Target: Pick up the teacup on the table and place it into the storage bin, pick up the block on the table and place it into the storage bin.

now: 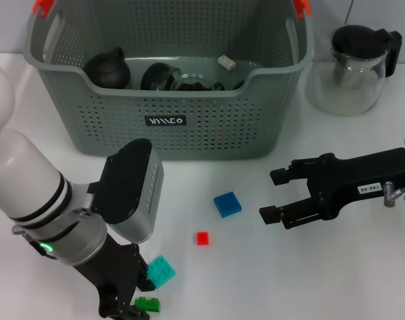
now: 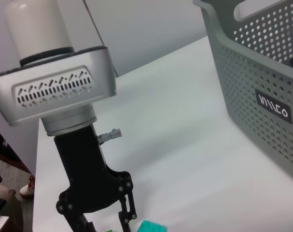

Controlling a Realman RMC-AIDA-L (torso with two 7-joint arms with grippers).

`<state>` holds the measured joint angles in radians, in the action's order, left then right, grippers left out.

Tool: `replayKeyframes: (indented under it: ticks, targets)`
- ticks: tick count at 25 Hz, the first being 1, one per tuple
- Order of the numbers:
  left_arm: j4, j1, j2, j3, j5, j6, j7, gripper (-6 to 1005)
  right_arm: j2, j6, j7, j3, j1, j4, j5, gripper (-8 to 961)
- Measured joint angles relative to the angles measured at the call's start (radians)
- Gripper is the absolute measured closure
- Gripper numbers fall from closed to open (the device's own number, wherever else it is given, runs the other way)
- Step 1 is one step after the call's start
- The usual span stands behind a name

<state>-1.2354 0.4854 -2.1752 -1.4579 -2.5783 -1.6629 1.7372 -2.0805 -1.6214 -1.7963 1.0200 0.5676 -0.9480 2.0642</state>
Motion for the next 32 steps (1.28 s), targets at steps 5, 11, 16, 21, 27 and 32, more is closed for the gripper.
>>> replayKeyframes:
  ticks: [5,11,16,21,27,32]
  targets:
    - [0.003,-0.001,0.000,-0.020,-0.011,0.025,0.011,553,0.001,0.000,0.000,0.000,0.000,0.000,0.000,9]
    - [0.003,-0.001,0.000,-0.021,-0.013,0.031,0.010,554,0.000,0.000,0.000,-0.006,0.000,0.000,0.000,8]
    - [0.002,-0.001,0.000,-0.032,-0.015,0.031,0.006,653,0.001,-0.001,0.000,-0.009,0.000,0.000,0.001,8]
    - [-0.002,-0.001,0.000,-0.035,-0.016,0.028,0.004,829,0.003,-0.002,0.000,-0.010,0.000,0.000,0.001,9]
    - [-0.030,-0.001,0.000,-0.018,-0.005,0.011,0.010,839,0.004,-0.002,0.000,-0.011,0.000,0.000,0.001,9]
    - [-0.053,0.035,0.006,0.142,0.138,-0.127,0.021,847,0.007,-0.003,0.000,-0.011,0.000,0.000,0.001,8]
